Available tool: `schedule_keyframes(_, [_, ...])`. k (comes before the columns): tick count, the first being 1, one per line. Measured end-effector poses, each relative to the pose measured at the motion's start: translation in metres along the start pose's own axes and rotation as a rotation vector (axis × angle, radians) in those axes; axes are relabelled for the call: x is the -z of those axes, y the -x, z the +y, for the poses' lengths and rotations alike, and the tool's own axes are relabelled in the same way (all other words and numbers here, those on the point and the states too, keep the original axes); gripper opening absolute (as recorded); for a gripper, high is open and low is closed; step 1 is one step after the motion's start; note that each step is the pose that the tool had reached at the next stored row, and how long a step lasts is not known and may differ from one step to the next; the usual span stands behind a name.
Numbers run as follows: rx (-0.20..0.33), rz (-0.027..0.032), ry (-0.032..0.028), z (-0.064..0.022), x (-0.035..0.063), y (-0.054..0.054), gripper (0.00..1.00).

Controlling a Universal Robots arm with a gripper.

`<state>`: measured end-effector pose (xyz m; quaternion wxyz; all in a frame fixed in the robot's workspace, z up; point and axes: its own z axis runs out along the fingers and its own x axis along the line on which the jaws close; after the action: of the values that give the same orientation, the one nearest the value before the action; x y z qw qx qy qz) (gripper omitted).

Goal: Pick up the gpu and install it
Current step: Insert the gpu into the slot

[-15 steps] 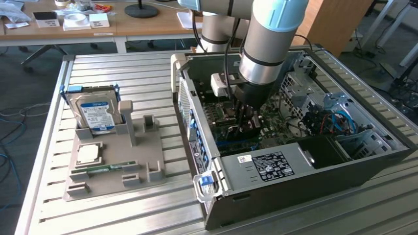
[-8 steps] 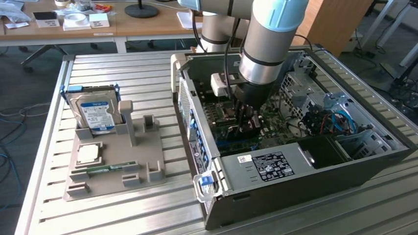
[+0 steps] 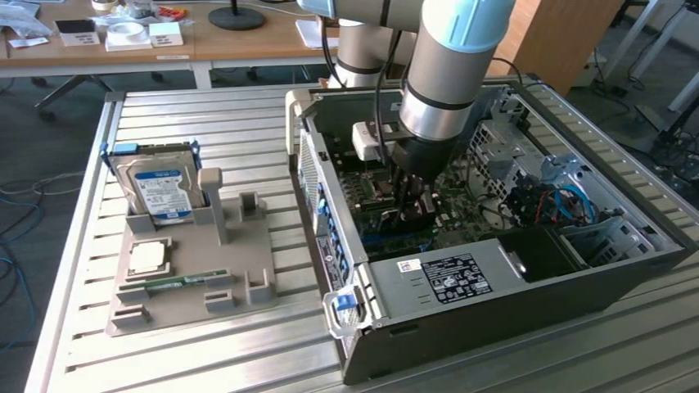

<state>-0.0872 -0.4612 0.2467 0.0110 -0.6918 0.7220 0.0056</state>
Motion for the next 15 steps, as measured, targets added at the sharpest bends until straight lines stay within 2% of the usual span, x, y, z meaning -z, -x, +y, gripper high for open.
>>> schedule_keyframes(15, [-0.001,-0.0003,-0.0002,0.0013,-0.0013,-0.0001,0.27])
